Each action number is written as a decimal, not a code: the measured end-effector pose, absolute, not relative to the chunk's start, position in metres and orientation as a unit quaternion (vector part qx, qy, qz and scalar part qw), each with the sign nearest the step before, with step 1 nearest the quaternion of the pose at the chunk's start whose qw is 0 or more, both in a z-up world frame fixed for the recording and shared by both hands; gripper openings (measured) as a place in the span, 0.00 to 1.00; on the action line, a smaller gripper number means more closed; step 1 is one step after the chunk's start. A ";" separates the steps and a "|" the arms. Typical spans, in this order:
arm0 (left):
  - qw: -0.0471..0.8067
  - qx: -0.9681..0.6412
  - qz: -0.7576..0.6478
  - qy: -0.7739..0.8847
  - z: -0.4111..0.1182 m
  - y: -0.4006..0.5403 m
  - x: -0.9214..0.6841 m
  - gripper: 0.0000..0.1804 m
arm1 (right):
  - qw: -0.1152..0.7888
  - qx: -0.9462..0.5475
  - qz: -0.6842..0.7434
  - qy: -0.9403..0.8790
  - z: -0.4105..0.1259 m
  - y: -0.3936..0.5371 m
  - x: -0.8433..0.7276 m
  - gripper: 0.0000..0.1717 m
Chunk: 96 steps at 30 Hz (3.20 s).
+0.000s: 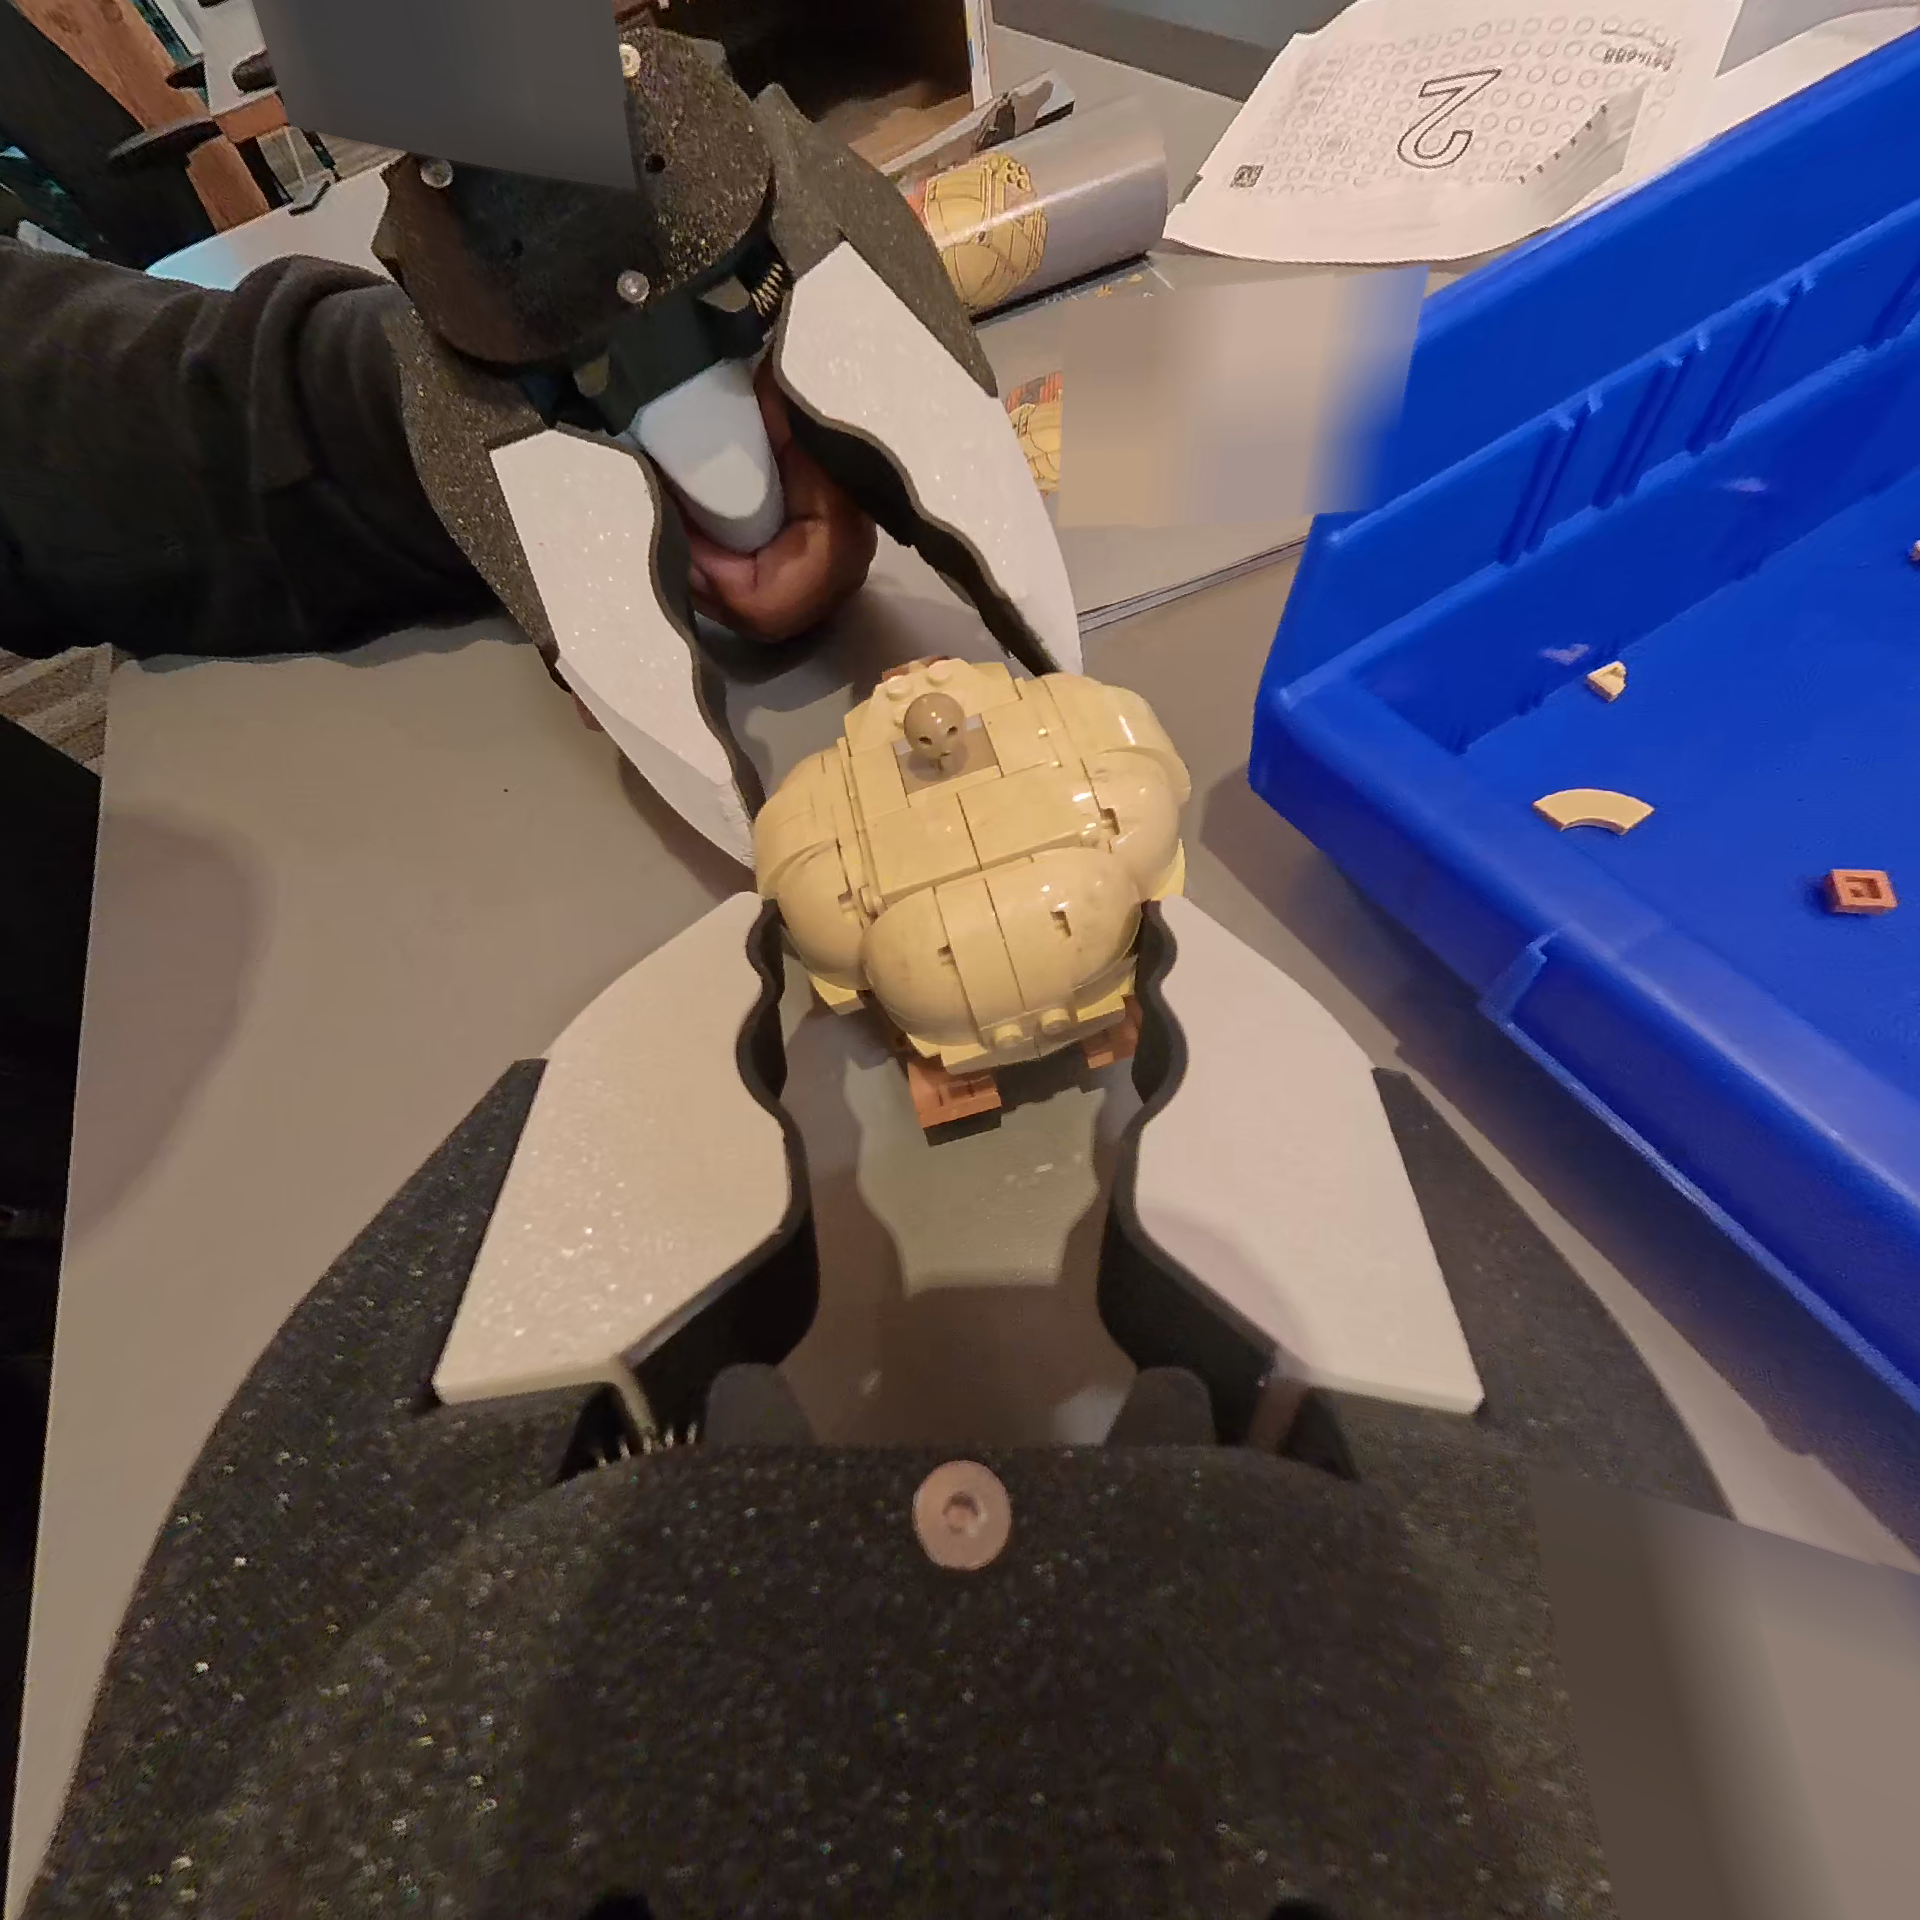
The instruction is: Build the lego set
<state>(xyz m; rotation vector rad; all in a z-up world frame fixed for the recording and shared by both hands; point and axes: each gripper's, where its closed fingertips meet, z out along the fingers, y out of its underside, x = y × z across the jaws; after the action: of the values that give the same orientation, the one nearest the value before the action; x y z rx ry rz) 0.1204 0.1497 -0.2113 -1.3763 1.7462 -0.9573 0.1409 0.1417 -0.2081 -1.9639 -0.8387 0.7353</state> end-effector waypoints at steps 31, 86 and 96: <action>0.317 -0.530 -0.400 0.677 -0.211 0.145 0.117 0.42 | 0.420 -0.780 0.310 -0.346 -0.207 0.137 0.139 0.42; 0.288 -0.533 -0.403 0.686 -0.217 0.148 0.124 0.44 | 0.389 -0.796 0.266 -0.379 -0.222 0.136 0.136 0.44; 0.302 -0.523 -0.361 0.711 -0.225 0.147 0.121 0.43 | 0.390 -0.798 0.245 -0.390 -0.226 0.137 0.135 0.39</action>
<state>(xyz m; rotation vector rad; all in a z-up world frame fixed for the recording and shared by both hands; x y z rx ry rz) 0.1209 0.1474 -0.2253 -1.3865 1.8850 -0.9573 0.1353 0.1371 -0.2257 -2.0267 -0.9900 0.6221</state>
